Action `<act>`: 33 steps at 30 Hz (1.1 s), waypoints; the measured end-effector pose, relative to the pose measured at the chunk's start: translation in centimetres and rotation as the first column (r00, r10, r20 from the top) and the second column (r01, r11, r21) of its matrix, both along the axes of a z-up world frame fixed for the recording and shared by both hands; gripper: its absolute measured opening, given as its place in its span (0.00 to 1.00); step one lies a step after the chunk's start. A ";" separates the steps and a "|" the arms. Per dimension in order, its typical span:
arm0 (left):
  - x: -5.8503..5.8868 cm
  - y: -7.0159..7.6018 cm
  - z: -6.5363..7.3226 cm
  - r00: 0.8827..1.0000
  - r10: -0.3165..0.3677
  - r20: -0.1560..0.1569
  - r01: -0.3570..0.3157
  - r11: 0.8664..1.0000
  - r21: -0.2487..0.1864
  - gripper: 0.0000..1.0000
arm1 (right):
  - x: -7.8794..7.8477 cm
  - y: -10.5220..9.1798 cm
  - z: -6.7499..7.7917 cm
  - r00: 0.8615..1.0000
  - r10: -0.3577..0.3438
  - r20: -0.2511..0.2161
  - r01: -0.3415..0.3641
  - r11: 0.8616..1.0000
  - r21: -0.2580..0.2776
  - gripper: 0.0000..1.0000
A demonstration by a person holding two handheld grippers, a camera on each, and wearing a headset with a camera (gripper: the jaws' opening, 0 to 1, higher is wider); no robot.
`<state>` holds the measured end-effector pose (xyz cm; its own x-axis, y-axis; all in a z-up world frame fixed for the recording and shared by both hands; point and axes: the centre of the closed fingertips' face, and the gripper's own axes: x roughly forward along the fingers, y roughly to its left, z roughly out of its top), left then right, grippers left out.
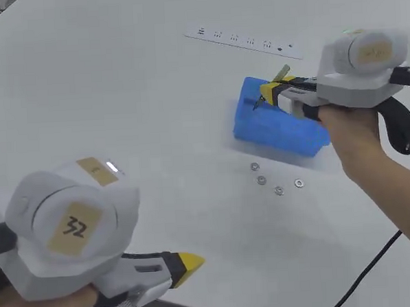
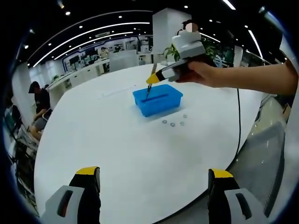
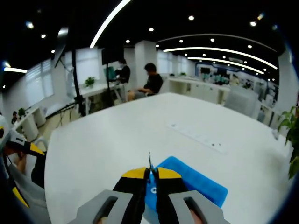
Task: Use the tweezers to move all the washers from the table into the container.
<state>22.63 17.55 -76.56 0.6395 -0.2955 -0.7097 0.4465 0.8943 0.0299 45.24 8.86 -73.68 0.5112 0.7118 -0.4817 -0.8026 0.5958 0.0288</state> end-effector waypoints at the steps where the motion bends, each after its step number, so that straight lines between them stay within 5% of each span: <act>1: 0.0 0.0 0.0 1.000 0.000 0.001 0.000 1.000 0.000 0.98 | -0.3 -0.2 0.4 1.000 0.000 0.004 0.000 1.000 0.006 0.03; 10: 0.0 -0.2 0.0 1.000 -0.006 0.000 0.006 1.000 0.002 0.98 | -3.4 -1.0 1.7 1.000 0.014 0.005 -0.014 0.999 0.045 0.03; 18: 0.0 -0.2 -0.2 1.000 -0.008 -0.004 0.008 1.000 0.000 0.98 | -5.7 -1.2 -0.4 0.999 0.018 -0.036 -0.018 1.000 0.023 0.03; 33: -0.2 0.1 -0.4 1.000 -0.007 -0.015 0.007 1.000 0.007 0.98 | -6.6 -1.9 -5.1 0.993 0.009 -0.121 -0.013 1.000 -0.028 0.03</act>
